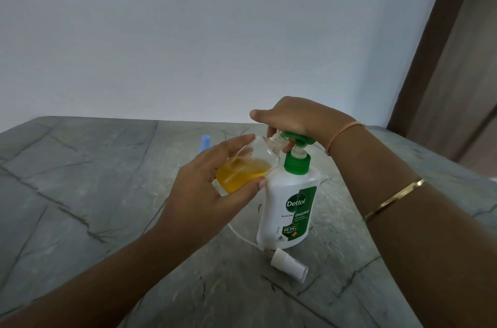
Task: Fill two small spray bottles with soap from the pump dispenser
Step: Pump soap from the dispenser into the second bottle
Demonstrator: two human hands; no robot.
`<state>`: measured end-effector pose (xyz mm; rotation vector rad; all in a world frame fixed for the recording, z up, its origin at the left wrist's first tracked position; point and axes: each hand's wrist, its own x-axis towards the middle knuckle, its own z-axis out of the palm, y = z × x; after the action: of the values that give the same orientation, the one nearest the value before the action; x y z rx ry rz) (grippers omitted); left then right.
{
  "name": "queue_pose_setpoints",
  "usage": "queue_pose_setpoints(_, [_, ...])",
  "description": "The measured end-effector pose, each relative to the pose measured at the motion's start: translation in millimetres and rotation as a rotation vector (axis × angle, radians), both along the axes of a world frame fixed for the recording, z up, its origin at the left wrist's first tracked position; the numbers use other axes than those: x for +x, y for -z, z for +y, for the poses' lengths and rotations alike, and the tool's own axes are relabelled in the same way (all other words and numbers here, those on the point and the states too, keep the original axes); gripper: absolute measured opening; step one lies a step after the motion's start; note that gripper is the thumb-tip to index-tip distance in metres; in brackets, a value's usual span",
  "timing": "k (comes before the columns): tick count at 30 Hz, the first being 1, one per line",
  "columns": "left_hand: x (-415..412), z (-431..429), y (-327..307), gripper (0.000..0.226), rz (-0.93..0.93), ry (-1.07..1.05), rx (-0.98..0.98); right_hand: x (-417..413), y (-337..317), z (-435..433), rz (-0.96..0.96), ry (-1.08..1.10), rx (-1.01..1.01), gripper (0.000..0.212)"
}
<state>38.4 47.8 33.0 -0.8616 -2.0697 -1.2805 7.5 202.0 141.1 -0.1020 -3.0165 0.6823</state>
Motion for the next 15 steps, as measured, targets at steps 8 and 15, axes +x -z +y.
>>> queue_pose_setpoints(8, [-2.3,0.2,1.9,0.052,-0.011,-0.009,-0.021,-0.2,8.2,1.9,-0.018,0.020,-0.106,0.044])
queue_pose_setpoints(15, [-0.5,1.7,2.8,0.051,-0.011,-0.006,-0.026,2.5,6.6,1.1,0.021,-0.004,-0.027,0.046])
